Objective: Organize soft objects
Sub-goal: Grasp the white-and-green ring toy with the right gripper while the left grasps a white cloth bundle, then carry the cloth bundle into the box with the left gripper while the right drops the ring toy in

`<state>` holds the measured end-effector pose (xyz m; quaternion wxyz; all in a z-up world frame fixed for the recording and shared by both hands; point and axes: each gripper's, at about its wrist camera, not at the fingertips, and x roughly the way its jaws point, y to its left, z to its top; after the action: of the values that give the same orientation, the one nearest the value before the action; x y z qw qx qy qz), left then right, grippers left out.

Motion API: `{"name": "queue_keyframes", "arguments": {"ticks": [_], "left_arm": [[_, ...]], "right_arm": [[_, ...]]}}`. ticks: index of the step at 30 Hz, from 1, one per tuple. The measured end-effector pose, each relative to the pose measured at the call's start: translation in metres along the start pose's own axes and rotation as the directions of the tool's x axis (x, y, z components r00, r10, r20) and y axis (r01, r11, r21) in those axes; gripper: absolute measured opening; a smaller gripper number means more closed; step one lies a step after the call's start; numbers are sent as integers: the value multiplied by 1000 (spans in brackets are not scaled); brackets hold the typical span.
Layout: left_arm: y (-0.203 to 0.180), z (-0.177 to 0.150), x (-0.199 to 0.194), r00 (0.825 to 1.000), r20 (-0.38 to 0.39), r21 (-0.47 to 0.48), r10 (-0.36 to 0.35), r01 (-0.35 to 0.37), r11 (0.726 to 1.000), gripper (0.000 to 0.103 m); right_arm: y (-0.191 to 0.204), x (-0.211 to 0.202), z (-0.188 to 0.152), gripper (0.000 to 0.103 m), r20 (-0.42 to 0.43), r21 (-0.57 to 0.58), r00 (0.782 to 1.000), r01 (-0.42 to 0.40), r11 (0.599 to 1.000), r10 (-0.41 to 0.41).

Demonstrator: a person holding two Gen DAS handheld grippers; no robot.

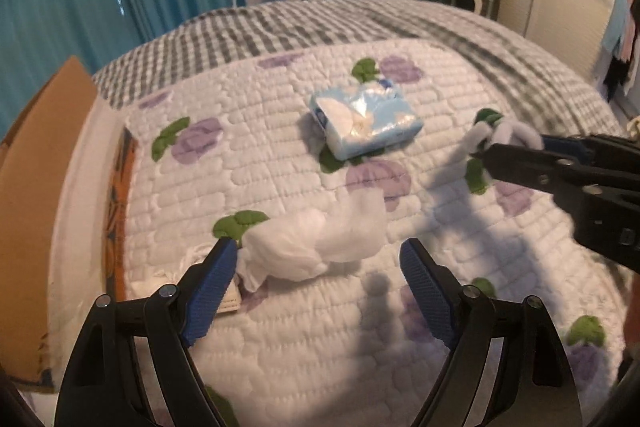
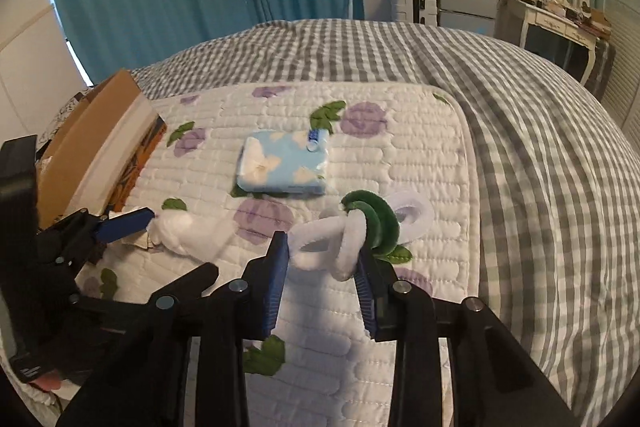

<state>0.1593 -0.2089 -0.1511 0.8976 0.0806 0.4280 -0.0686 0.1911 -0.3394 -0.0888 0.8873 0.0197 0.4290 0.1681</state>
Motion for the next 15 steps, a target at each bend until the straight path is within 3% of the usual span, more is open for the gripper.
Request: {"name": "queue_keyframes", "arguments": {"ticks": [4,5,6,15], "left_arm": [[2,-1,10,1000,-21,13,3,-3,1000,61],[5,-1,9,1000,-17,12,-1,1,1000,49],[8,-1,8,1000,-20,13,-6,6,1000,43],[25,11,-39,995,50,20,-87,87,996,39]], "right_arm": [[-3,1,-2,32,-8,6,1000,-6,1000,6],[-2,1,-2,32,-7,4,1000,-6,1000,6],[-2,1,-3,32,-7,4,1000,-6,1000,6],[7,-14,-4,32,1,11,1000,-8,1000,8]]}}
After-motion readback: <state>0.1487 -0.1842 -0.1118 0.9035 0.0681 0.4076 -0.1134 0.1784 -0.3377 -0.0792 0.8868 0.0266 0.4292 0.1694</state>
